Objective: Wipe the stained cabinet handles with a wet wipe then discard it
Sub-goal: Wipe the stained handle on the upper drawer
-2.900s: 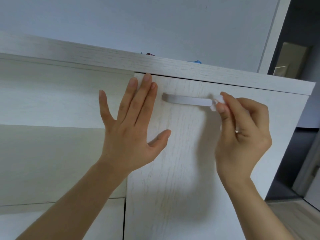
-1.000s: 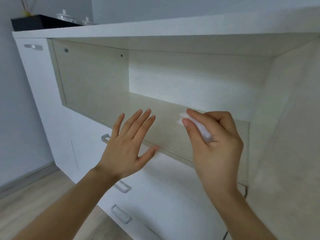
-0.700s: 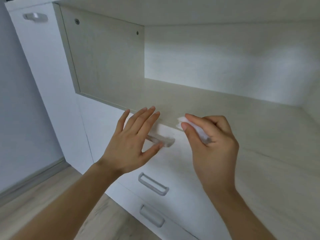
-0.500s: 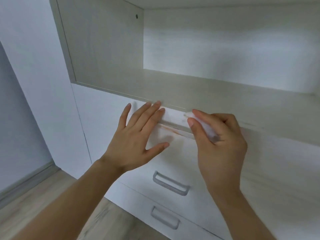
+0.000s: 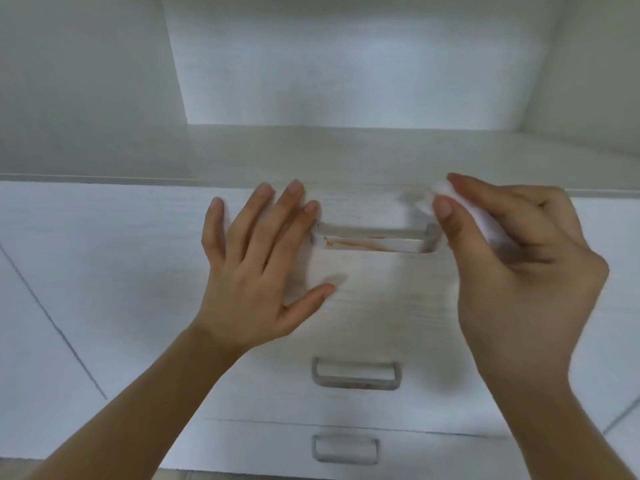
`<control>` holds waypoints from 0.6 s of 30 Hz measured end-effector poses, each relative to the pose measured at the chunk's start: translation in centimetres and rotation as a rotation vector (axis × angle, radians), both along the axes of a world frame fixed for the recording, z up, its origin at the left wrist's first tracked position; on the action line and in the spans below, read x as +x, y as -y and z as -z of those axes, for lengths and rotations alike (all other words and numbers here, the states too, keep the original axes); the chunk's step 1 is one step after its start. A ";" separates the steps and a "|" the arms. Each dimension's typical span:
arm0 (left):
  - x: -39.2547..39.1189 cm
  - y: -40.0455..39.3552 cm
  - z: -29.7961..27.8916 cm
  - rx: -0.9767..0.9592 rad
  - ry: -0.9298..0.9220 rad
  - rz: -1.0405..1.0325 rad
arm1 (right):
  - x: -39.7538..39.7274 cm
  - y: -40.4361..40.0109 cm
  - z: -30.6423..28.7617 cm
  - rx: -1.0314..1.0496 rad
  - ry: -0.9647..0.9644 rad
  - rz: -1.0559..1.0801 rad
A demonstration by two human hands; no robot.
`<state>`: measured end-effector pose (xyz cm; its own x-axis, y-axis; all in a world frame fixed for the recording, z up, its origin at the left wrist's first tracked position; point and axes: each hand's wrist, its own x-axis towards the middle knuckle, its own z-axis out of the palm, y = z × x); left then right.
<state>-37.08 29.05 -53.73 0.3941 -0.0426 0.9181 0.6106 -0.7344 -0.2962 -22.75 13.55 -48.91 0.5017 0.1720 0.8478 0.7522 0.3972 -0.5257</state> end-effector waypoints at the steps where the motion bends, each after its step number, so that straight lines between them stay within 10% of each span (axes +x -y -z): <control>1: 0.0 -0.2 0.1 0.021 -0.003 0.000 | 0.1 0.0 0.0 -0.005 -0.005 0.017; 18: 1.5 1.0 0.7 -0.097 0.124 0.041 | 1.9 -0.9 3.0 0.043 -0.108 -0.204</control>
